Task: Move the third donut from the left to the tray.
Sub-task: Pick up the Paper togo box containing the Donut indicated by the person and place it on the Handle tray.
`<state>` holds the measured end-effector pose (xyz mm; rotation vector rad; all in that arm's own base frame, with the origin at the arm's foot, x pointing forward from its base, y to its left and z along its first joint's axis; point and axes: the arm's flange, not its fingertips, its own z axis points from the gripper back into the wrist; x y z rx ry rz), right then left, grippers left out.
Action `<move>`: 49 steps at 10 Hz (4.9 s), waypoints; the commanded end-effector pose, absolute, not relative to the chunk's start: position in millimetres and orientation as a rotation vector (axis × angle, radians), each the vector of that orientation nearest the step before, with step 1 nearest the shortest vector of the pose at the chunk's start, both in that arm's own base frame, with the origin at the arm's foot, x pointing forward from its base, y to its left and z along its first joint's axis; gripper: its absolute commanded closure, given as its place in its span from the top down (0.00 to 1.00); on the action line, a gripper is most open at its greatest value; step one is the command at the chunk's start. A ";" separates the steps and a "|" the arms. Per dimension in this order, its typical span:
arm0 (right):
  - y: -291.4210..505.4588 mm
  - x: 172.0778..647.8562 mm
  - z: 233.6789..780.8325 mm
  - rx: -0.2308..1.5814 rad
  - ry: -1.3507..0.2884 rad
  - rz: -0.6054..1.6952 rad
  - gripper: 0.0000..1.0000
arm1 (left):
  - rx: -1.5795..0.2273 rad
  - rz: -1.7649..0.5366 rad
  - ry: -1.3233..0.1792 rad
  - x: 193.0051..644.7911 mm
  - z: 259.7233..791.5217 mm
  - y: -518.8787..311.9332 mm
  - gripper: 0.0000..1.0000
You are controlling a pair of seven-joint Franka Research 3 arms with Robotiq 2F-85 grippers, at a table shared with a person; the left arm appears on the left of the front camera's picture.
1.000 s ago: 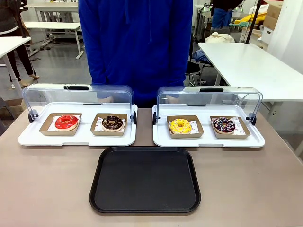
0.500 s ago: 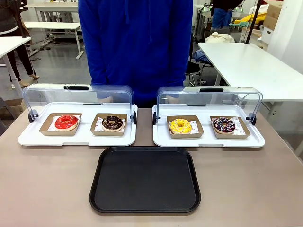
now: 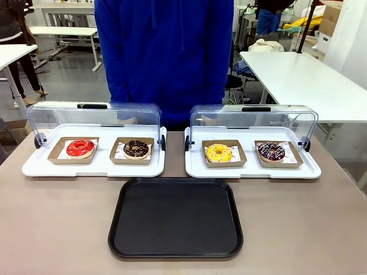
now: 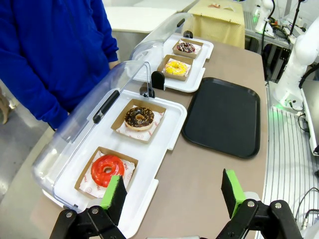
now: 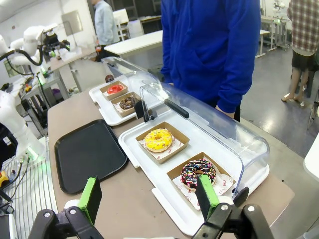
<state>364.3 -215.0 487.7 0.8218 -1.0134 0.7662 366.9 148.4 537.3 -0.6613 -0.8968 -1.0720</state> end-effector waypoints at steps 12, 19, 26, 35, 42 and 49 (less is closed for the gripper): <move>-215.9 368.4 489.2 0.823 -1.052 0.784 1.00 | -0.670 -1.090 -0.924 368.1 537.9 148.3 1.00; -215.9 368.4 489.2 0.823 -1.052 0.784 1.00 | -0.670 -1.090 -0.924 368.1 537.9 148.3 1.00; -215.9 368.4 489.2 0.823 -1.052 0.784 1.00 | -0.670 -1.090 -0.924 368.1 537.9 148.3 1.00; -215.9 368.4 489.2 0.823 -1.052 0.784 1.00 | -0.670 -1.090 -0.924 368.1 537.9 148.3 1.00; -215.9 368.4 489.2 0.823 -1.052 0.784 1.00 | -0.670 -1.090 -0.924 368.1 537.9 148.3 1.00; -215.9 368.4 489.2 0.823 -1.052 0.784 1.00 | -0.670 -1.090 -0.924 368.1 537.9 148.3 1.00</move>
